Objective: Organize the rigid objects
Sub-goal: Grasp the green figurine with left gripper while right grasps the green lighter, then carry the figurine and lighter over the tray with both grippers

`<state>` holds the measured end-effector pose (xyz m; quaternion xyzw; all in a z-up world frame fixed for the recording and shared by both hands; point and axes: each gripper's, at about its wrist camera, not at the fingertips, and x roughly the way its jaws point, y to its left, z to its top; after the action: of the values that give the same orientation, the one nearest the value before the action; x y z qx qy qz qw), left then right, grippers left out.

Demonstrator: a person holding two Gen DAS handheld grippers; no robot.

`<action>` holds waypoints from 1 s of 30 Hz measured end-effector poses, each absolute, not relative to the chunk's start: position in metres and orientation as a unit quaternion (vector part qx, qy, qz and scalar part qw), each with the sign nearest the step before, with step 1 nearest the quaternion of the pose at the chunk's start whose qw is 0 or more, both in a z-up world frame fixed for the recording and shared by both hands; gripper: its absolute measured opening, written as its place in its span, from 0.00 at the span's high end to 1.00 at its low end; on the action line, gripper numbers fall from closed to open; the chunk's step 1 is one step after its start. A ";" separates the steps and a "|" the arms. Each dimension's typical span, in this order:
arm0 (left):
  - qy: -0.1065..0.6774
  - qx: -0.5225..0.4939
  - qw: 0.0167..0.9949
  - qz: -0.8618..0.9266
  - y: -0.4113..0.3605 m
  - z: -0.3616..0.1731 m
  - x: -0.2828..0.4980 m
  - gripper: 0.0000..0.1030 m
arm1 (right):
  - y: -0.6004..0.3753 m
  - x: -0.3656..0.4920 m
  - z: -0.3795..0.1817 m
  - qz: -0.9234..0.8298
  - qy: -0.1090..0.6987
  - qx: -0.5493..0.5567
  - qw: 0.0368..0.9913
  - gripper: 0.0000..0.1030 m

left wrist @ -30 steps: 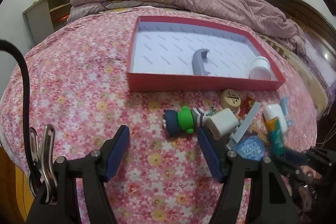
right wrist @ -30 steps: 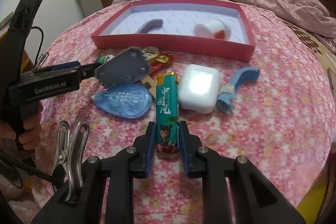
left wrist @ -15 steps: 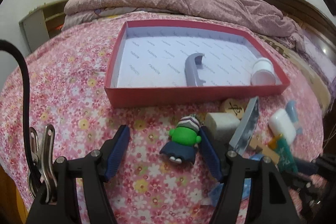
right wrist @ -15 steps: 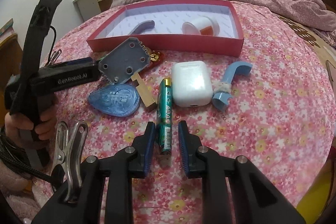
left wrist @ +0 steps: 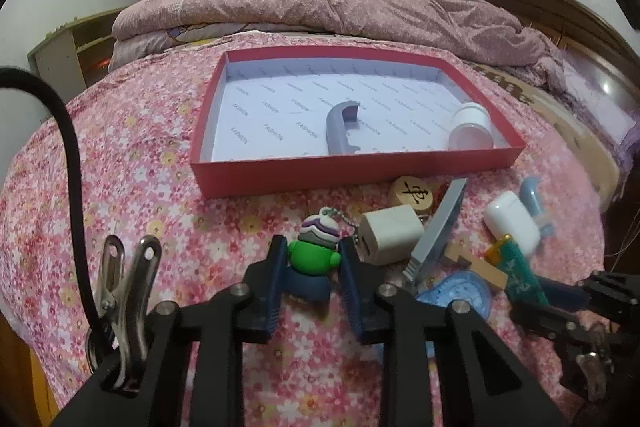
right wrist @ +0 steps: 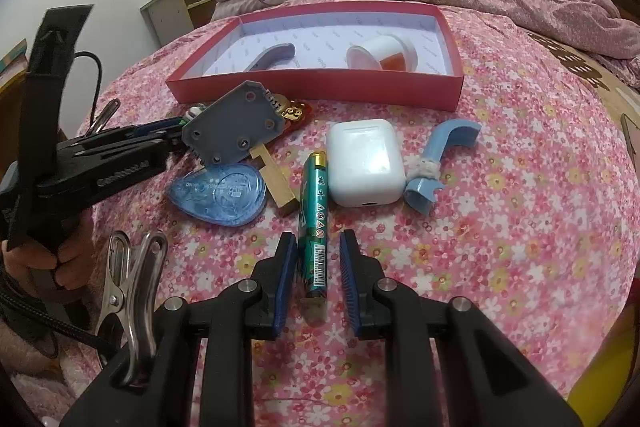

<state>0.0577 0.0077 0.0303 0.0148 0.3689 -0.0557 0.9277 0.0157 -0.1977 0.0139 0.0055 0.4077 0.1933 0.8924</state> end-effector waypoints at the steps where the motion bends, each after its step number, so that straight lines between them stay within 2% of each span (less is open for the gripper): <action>1: 0.370 0.011 0.927 -0.056 0.010 0.032 0.056 0.74 | -0.198 0.015 0.014 0.193 0.407 0.007 0.893 0.78; 9: 0.362 -0.006 0.930 -0.062 0.023 0.045 0.037 0.74 | -0.206 0.017 0.014 0.198 0.412 0.039 0.888 0.88; 30: 0.307 -0.011 0.949 -0.066 0.025 0.109 0.032 0.74 | -0.205 0.007 0.051 0.230 0.372 0.052 0.898 0.88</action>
<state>0.0321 0.0247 0.1088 -0.0106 0.3072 -0.0655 0.9493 0.0068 -0.2053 0.0508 0.0520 0.3716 0.2298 0.8980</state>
